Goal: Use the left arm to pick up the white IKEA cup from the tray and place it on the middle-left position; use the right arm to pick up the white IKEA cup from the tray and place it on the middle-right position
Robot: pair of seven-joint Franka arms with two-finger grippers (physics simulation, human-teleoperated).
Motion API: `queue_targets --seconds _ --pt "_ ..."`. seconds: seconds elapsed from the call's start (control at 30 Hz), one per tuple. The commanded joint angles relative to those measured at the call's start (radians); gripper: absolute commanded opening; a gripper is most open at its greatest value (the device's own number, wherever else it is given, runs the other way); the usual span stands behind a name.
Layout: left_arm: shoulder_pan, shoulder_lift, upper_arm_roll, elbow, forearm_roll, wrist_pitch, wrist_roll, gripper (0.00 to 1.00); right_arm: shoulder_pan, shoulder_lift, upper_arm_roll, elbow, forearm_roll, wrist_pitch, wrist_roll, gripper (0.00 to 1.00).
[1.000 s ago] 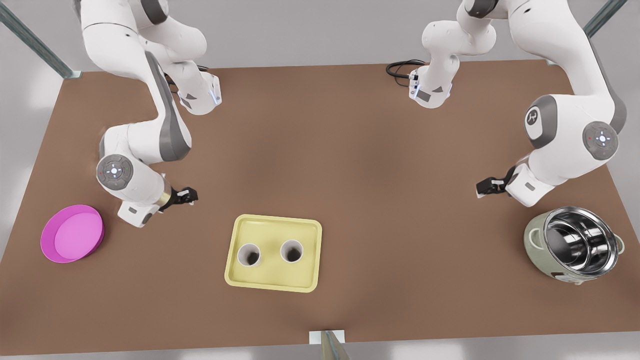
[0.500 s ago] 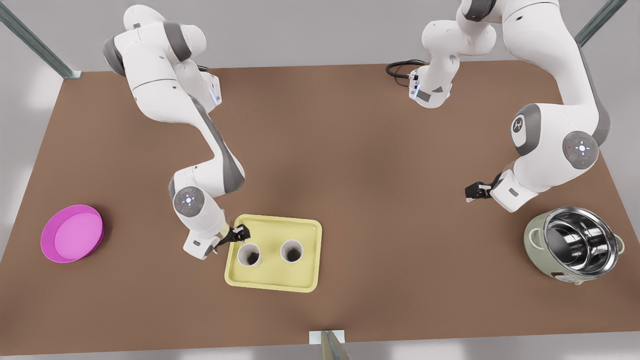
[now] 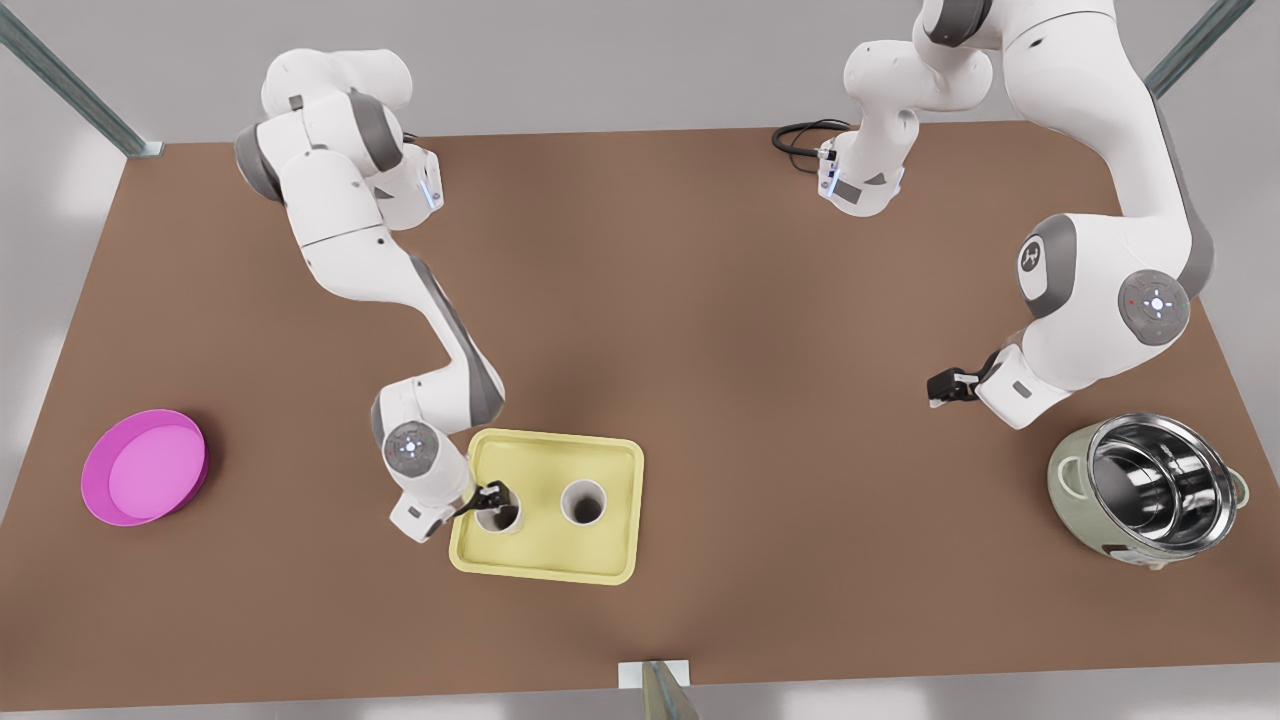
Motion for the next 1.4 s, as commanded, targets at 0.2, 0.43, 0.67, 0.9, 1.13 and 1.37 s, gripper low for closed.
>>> queue_targets --seconds 0.2,0.43,0.67,0.9,1.13,1.37 --pt "-0.003 0.004 -0.001 -0.001 0.001 0.012 0.005 1.0 0.002 0.011 0.016 0.0 0.049 0.08 0.101 0.49" --pt "-0.009 0.004 -0.001 0.001 0.002 0.011 -0.015 1.0 0.011 0.014 0.017 0.003 0.137 0.1 0.093 0.26" --pt "-0.011 0.009 -0.001 0.001 0.002 0.02 -0.018 1.0 -0.106 -0.163 0.014 0.001 0.155 -0.236 -0.264 0.18" --pt "-0.133 0.046 -0.001 0.001 0.022 0.066 -0.232 1.0 -0.307 -0.163 -0.036 0.003 -0.016 -0.261 -0.869 0.2" --pt "-0.382 0.306 -0.001 0.114 0.021 0.299 -0.702 1.0 -0.333 -0.068 -0.035 0.001 -0.01 -0.164 -0.857 0.23" --pt "-0.448 0.549 0.002 0.369 0.056 0.494 -0.849 1.0 -0.34 -0.034 -0.029 0.0 -0.007 -0.122 -0.852 0.51"
